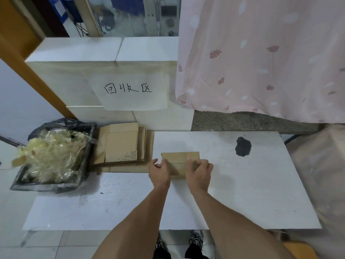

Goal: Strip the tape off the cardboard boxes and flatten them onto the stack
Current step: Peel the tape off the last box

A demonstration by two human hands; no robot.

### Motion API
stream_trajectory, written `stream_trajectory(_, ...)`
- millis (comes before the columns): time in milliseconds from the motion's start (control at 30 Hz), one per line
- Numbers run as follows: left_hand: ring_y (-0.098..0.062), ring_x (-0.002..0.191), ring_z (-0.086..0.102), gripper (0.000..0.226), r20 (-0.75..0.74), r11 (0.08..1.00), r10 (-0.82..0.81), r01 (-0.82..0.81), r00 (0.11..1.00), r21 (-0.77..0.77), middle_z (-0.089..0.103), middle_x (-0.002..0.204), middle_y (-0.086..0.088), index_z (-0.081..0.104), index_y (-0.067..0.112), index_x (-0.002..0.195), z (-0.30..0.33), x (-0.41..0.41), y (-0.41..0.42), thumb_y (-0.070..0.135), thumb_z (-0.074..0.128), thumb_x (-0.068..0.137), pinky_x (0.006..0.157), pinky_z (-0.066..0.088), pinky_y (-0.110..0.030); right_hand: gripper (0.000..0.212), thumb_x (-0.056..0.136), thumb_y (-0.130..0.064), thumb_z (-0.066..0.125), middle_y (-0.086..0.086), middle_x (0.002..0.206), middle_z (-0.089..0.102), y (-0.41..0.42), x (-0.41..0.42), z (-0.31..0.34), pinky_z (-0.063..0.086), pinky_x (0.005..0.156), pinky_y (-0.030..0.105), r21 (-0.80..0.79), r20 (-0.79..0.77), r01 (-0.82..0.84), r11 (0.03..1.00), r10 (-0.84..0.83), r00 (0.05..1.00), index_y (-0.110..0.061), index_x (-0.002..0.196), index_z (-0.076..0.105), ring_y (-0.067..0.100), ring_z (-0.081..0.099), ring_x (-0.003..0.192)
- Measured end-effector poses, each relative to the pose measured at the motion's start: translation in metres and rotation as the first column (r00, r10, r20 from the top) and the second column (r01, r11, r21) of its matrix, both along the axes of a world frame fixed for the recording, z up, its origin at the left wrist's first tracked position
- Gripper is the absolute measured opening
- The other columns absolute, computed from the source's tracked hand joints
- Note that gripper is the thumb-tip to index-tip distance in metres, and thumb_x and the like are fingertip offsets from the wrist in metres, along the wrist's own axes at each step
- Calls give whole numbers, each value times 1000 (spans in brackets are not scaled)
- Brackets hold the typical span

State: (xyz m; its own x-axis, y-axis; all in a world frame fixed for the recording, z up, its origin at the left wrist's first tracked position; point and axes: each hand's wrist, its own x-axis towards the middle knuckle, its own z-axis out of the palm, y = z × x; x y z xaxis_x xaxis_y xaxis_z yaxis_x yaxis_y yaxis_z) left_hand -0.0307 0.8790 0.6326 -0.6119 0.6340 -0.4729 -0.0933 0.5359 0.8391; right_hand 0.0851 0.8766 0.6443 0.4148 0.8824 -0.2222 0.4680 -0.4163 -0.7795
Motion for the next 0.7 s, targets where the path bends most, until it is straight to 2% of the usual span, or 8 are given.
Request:
stream_trajectory(100,-26,100,63,46,13,991,-111,111,994,-68,66,102,-7,58,3,127,-9,2,-18,35,57,94,92,50,-38,36,92,-43,59,11,107,53,-13,0,-8,50,82,42,-121,31,48,991,-45,999,-11,100,45,35,57,97)
stream_trajectory(167,-20,94,66,47,-1,982,-178,178,984,-65,70,100,-4,64,7,117,-9,4,-25,45,63,89,83,53,-33,33,93,-41,55,10,95,60,-18,0,-10,48,75,38,-159,-12,84,984,-87,996,-14,98,38,35,58,94)
stream_trajectory(233,-17,93,66,55,-14,976,-208,206,978,-76,70,102,1,63,13,117,-6,6,-29,55,69,83,84,54,-32,29,93,-39,52,6,87,60,-19,1,-10,45,69,34,-199,-65,124,972,-139,988,-15,98,36,32,60,86)
stream_trajectory(300,-20,100,65,62,-65,973,-207,198,976,-120,68,110,1,58,17,124,-5,4,-32,60,68,81,91,53,-37,28,93,-37,53,0,88,59,-17,2,-11,46,72,33,-232,-115,157,960,-187,975,-16,105,38,28,58,84)
stream_trajectory(400,-22,102,62,57,-175,975,-190,165,966,-148,66,114,0,56,19,123,-3,0,-34,60,64,84,89,50,-37,27,93,-35,57,-7,87,57,-15,2,-11,48,78,33,-251,-198,164,954,-216,956,-20,112,46,22,55,85)
stream_trajectory(533,-28,109,61,54,-230,980,-145,108,962,-167,64,118,-6,54,15,127,-1,-1,-33,54,59,89,95,49,-41,12,93,-24,56,-1,86,62,-13,-3,-9,47,75,32,-243,-278,183,953,-249,928,-14,97,61,25,59,86)
stream_trajectory(633,-31,116,58,51,-246,978,-123,76,961,-193,61,126,-10,49,11,133,1,-2,-30,46,53,95,96,44,-41,22,91,-12,47,2,74,57,-13,-4,-7,40,68,30,-293,-365,170,941,-274,889,-15,76,63,27,50,75)
stream_trajectory(700,-33,120,55,52,-259,975,-126,71,958,-211,58,130,-13,47,8,137,2,-3,-27,42,51,98,98,43,-41,27,90,-10,46,6,77,63,-15,-2,-8,40,67,30,-328,-395,122,937,-253,883,-12,76,68,27,52,75)
